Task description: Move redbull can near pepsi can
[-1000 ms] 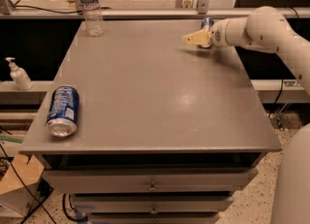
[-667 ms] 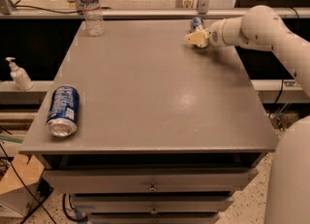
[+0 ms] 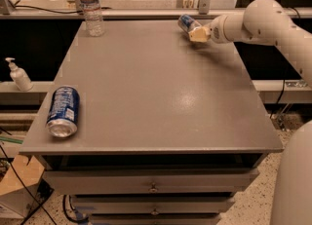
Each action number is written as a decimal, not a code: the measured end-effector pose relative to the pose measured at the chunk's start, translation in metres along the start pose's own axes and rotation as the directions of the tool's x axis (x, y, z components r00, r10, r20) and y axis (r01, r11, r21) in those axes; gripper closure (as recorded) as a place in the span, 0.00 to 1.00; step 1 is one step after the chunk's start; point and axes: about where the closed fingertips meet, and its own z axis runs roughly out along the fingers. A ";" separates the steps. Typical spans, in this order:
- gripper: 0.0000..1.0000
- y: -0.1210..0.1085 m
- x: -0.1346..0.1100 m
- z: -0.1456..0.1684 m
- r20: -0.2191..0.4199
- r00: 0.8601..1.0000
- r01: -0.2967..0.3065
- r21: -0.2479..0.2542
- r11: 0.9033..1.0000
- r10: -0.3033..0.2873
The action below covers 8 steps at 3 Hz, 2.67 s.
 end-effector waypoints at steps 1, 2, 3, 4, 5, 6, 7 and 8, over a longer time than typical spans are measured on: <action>1.00 0.025 -0.032 -0.020 0.054 0.994 0.097 -0.081 0.992 -0.093; 1.00 0.065 -0.078 -0.056 0.155 0.963 0.248 -0.198 0.948 -0.220; 1.00 0.079 -0.074 -0.058 0.157 0.945 0.318 -0.243 0.917 -0.286; 1.00 0.102 -0.077 -0.060 0.161 0.927 0.371 -0.275 0.887 -0.338; 1.00 0.142 -0.075 -0.079 0.196 0.894 0.447 -0.320 0.835 -0.404; 1.00 0.198 -0.054 -0.097 0.233 0.868 0.496 -0.393 0.774 -0.438; 1.00 0.254 -0.030 -0.112 0.264 0.862 0.506 -0.476 0.719 -0.432; 1.00 0.296 -0.012 -0.127 0.288 0.866 0.499 -0.533 0.684 -0.408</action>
Offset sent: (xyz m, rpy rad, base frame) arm -0.1046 0.0870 0.1602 -0.0968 -0.2941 0.6075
